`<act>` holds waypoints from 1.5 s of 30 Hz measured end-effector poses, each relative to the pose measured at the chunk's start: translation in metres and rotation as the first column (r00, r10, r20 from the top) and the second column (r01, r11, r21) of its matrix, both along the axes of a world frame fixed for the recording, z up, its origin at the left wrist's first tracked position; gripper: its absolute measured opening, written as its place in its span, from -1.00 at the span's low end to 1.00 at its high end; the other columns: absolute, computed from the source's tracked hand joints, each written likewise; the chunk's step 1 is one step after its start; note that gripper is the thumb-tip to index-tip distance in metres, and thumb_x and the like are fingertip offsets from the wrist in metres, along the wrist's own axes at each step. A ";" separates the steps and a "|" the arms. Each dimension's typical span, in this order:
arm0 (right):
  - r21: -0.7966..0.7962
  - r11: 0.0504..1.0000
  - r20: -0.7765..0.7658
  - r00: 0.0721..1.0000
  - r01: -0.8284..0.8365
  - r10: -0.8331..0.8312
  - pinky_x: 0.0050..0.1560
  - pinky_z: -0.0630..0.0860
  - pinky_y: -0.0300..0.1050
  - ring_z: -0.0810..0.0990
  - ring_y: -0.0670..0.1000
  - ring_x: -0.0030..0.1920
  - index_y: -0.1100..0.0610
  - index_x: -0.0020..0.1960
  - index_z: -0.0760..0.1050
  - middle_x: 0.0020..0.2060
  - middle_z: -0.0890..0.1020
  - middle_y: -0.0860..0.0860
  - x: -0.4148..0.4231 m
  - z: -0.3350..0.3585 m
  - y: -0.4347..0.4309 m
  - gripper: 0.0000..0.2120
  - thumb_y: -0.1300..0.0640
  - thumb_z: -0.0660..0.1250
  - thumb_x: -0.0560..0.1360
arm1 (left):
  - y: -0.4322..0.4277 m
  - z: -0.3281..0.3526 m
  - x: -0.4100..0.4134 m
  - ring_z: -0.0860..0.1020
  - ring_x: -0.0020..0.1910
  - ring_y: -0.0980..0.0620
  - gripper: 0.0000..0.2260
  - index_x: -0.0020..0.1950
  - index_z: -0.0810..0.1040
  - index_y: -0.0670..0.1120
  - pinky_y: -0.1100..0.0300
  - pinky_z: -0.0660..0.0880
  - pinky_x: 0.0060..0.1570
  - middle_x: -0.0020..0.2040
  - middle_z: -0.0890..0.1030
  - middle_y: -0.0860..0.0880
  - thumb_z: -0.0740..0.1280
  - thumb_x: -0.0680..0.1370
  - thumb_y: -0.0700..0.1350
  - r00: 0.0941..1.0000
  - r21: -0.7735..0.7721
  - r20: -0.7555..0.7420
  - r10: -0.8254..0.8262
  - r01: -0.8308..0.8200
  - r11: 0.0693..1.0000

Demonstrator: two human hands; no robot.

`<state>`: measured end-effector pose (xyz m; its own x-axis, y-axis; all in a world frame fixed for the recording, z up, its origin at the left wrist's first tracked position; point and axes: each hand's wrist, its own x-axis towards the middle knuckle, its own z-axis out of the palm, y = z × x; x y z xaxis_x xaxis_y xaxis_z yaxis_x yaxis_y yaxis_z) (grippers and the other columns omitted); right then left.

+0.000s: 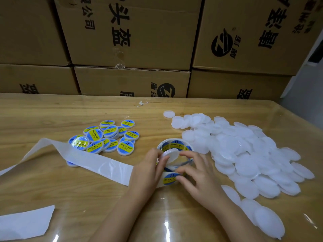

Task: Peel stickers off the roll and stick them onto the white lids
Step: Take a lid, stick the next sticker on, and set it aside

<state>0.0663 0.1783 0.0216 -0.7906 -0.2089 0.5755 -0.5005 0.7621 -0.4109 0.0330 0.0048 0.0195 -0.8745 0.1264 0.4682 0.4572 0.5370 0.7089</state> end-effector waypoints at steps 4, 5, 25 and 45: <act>-0.041 0.999 -0.059 0.998 -0.001 -0.002 0.09 0.40 0.03 0.37 -0.06 0.16 -0.02 -0.15 0.65 0.17 0.48 -0.05 0.000 0.001 -0.004 -0.94 0.10 0.41 0.42 | 0.002 -0.004 -0.001 0.49 -0.37 0.16 -0.78 -0.16 0.34 0.18 0.28 0.37 -0.36 -0.28 0.54 0.23 0.10 0.51 0.29 0.999 0.104 0.025 -0.044 0.041 0.994; -0.058 0.998 -0.061 0.998 -0.002 -0.001 0.12 0.36 -0.01 0.37 -0.06 0.17 -0.04 -0.14 0.65 0.19 0.46 -0.06 0.000 0.001 -0.005 -0.93 0.06 0.38 0.44 | 0.003 -0.004 -0.001 0.51 -0.35 0.16 -0.80 -0.15 0.35 0.18 0.28 0.38 -0.33 -0.24 0.55 0.21 0.12 0.52 0.26 0.998 0.117 0.033 -0.045 0.041 0.992; -0.257 0.965 0.118 0.989 -0.053 0.086 0.27 0.33 0.14 0.25 -0.07 0.39 -0.19 -0.10 0.60 0.38 0.26 -0.19 0.005 0.003 -0.014 -0.91 -0.05 0.32 0.44 | 0.012 -0.009 0.004 0.49 -0.38 0.21 -0.88 -0.17 0.35 0.16 0.40 0.34 -0.36 -0.34 0.53 0.25 0.17 0.53 0.15 0.990 0.122 0.034 -0.136 0.131 0.984; -0.020 0.974 -0.128 0.967 -0.224 0.219 -0.03 0.45 -0.24 0.54 -0.07 -0.12 0.20 -0.10 0.62 -0.15 0.63 -0.02 0.010 0.010 -0.013 -0.89 0.33 0.33 0.50 | 0.012 -0.010 0.004 0.45 -0.39 0.08 -0.80 -0.19 0.33 0.15 0.16 0.39 -0.34 -0.41 0.46 0.09 0.13 0.53 0.23 0.998 0.078 -0.047 -0.033 0.037 0.996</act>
